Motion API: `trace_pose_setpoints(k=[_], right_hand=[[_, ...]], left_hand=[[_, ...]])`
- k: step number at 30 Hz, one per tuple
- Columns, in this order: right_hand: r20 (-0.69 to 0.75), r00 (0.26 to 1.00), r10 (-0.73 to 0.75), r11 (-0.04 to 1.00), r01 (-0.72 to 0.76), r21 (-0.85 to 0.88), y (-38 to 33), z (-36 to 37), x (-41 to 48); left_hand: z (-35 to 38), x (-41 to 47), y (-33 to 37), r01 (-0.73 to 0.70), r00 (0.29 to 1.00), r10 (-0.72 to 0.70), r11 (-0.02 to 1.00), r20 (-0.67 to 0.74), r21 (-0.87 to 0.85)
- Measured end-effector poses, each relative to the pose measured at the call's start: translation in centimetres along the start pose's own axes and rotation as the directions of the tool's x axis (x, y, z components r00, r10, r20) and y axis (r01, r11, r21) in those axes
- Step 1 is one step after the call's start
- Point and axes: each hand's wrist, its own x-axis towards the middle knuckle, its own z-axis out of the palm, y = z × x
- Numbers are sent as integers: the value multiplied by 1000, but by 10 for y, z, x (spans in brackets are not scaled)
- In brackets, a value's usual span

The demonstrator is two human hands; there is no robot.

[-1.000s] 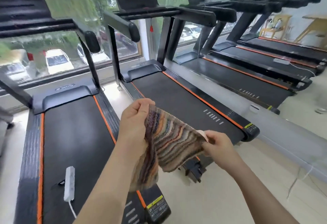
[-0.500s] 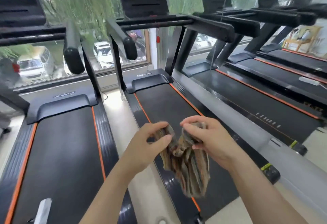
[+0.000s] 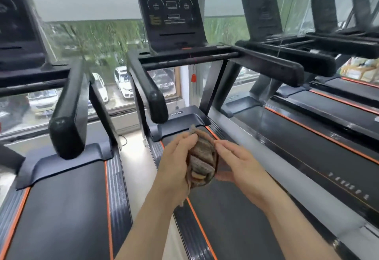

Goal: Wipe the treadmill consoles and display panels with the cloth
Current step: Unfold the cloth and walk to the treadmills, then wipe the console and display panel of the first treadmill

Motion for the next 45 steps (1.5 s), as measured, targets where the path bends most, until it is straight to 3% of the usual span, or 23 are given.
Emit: trace_pose_setpoints(k=[3,7,11,13,15,17,19,22,24,26,28,30,34,39,41,45], right_hand=[[94,995,19,999,-21,24,-2,-13,42],[203,979,37,977,-78,201,-1,-43,102],[352,928,-125,765,-136,630,0,-71,176],[343,924,-168,707,-129,696,-4,-87,220],[297,948,-113,682,-144,717,-18,-108,267],[248,969,7,713,-179,678,-44,-127,314],[221,972,81,754,-204,624,-75,-139,356],[307,941,144,742,-308,595,-129,-144,409],[364,924,118,737,-327,591,-160,-142,437],[407,911,67,768,-308,562,-183,-138,463],[452,891,42,816,-292,499,-199,-131,494],[433,898,76,875,-268,403,-207,-121,529],[315,943,110,933,-207,296,-208,-98,587],[227,966,121,982,-150,116,-205,-86,641],[250,964,96,994,-107,33,-206,-87,665],[331,942,-50,969,125,-211,-198,-94,727]], left_hand=[[13,51,14,12,999,-16,995,-37,-99],[21,122,18,8,991,-12,999,-134,-34],[28,209,15,-21,952,88,975,-295,222],[41,251,18,-56,937,160,946,-311,319],[59,292,30,-62,930,189,926,-314,372],[79,333,47,-20,941,170,892,-293,451],[92,369,63,36,953,159,788,-259,615],[96,415,92,32,949,229,608,-214,794],[93,435,111,-9,951,260,555,-164,831],[90,454,134,-46,937,282,683,-205,729],[86,473,159,-43,915,223,882,-336,469],[76,492,180,-46,901,169,953,-400,298],[45,527,200,-27,916,142,955,-374,295],[15,576,208,34,895,177,888,-409,458],[6,598,209,27,881,235,841,-410,541],[-3,653,203,29,849,299,796,-435,604]])
